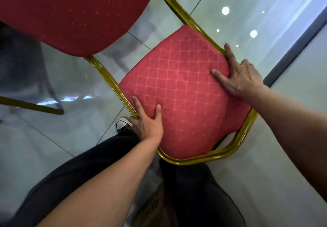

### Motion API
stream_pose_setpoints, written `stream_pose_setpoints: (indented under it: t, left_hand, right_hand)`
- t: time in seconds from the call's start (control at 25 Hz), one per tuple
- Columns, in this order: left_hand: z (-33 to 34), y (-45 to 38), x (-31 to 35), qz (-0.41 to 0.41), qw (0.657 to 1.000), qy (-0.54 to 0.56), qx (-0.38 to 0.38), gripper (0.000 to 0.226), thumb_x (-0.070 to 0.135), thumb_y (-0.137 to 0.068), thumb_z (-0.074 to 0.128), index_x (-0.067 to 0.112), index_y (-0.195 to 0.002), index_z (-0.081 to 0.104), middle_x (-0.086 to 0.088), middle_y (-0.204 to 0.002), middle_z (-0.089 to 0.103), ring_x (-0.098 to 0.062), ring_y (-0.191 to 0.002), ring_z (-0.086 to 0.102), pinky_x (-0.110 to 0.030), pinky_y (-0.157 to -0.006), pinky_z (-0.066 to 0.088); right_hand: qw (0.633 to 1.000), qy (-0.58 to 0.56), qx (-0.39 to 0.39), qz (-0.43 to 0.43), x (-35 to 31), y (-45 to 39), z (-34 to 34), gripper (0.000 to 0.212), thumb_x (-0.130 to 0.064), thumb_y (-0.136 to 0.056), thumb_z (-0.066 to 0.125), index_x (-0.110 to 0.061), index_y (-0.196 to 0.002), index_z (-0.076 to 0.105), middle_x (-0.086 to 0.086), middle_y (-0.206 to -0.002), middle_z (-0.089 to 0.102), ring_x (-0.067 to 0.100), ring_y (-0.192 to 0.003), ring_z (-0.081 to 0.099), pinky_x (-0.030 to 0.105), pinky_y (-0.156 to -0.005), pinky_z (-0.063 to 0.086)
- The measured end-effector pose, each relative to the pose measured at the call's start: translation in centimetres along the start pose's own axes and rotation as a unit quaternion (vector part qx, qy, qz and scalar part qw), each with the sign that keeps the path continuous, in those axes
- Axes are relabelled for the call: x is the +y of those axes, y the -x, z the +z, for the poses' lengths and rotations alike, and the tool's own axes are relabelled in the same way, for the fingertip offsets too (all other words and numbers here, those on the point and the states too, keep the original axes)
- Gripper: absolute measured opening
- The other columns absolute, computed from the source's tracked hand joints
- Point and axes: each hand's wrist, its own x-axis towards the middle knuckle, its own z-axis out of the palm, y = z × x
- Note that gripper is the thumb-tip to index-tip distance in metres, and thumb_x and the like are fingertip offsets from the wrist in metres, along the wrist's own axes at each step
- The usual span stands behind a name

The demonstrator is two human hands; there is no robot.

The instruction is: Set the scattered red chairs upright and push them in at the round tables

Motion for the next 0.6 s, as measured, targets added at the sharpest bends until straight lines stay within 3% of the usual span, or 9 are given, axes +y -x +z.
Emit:
stream_pose_setpoints:
  t: [0.16,0.36,0.6]
  left_hand:
    - [-5.6,3.8,1.9,-0.017,0.999,-0.026,-0.021,0.082,0.075,-0.090,0.042,0.059,-0.150,-0.011,-0.019,-0.146,0.023,-0.047,-0.132,0.035,-0.054,-0.107,0.037]
    - [-14.4,8.1,3.0,0.018,0.995,-0.091,-0.039,0.075,0.071,-0.096,0.031,0.047,-0.157,-0.005,-0.004,-0.167,-0.012,-0.047,-0.141,0.026,-0.056,-0.110,0.034]
    - [-24.1,9.6,3.4,0.048,0.985,-0.157,-0.062,0.074,0.069,-0.098,0.026,0.036,-0.160,0.002,-0.001,-0.169,-0.001,-0.044,-0.143,0.028,-0.054,-0.114,0.030]
  right_hand:
    - [0.999,0.041,-0.020,0.007,-2.5,3.8,-6.2,0.093,-0.096,-0.079,0.022,-0.052,-0.156,-0.007,0.029,-0.106,0.055,0.050,-0.097,0.061,0.054,-0.079,0.052]
    - [0.995,0.074,-0.057,0.023,-7.0,9.0,-13.5,0.099,-0.096,-0.078,0.021,-0.042,-0.158,0.000,0.025,-0.108,0.063,0.046,-0.097,0.064,0.049,-0.081,0.055]
    - [0.986,0.084,-0.131,0.059,-13.8,13.2,-20.8,0.100,-0.092,-0.080,0.031,-0.036,-0.159,0.006,0.021,-0.135,0.056,0.045,-0.117,0.059,0.051,-0.098,0.051]
